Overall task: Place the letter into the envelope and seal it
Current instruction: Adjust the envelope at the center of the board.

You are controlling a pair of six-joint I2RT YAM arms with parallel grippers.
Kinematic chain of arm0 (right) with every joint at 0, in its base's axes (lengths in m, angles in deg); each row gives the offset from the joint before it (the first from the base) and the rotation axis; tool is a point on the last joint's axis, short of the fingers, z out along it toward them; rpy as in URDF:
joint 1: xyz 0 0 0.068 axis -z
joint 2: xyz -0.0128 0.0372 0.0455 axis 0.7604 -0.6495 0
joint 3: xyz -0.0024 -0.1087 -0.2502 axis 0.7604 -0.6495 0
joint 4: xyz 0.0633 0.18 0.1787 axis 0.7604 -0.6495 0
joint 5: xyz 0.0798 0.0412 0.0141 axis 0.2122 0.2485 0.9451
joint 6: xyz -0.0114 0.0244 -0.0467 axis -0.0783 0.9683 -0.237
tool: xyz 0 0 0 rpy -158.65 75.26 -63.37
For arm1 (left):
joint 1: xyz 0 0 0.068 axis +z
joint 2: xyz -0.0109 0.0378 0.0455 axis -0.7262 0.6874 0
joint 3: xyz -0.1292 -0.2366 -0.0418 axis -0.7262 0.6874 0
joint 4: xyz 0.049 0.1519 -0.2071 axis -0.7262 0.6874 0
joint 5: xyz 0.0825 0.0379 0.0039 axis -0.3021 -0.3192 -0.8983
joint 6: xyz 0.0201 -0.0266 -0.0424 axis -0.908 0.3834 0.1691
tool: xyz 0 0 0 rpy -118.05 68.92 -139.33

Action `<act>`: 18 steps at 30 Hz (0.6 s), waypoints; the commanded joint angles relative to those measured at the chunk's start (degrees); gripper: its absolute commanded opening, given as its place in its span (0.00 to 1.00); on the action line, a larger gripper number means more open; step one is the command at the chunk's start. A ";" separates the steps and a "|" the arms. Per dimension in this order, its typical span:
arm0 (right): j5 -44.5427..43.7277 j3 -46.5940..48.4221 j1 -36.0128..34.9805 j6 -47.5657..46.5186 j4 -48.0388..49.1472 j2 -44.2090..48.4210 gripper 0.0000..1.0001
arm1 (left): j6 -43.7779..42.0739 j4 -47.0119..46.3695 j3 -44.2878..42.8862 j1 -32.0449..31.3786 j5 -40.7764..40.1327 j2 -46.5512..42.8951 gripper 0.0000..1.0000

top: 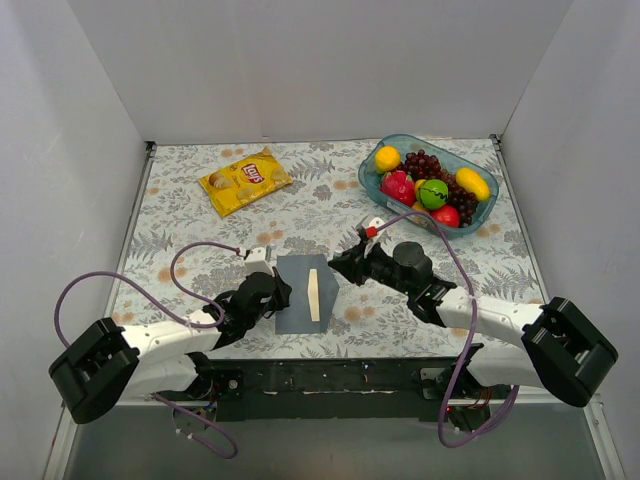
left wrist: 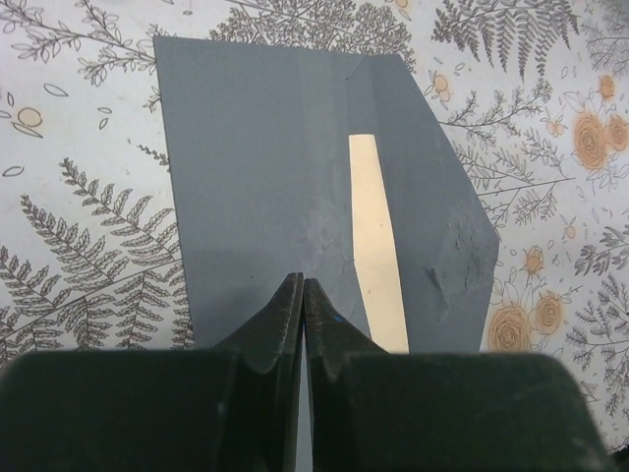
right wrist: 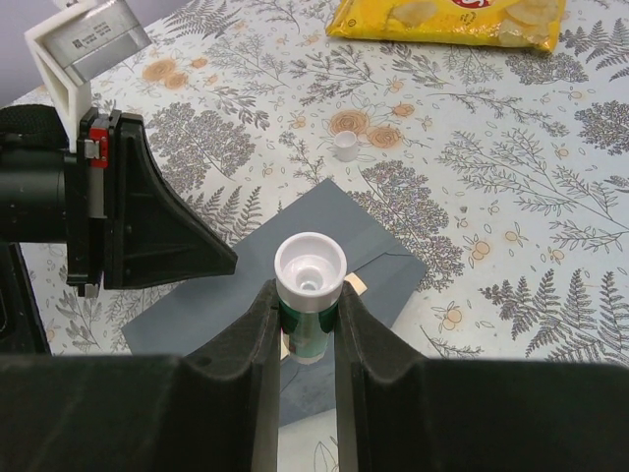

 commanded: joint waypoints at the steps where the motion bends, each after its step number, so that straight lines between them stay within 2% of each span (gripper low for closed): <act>1: -0.10 -0.20 0.27 0.15 2.09 1.79 0.01 | 2.98 2.39 -0.98 -0.71 -0.78 1.17 0.00; 12: -0.89 -0.20 0.89 0.06 1.30 3.02 0.01 | 4.39 -2.09 -3.35 -0.88 1.85 10.93 0.00; 18: -1.15 -0.38 1.33 -0.03 1.12 3.28 0.01 | 5.61 -3.76 -3.70 -0.80 -0.25 14.44 0.00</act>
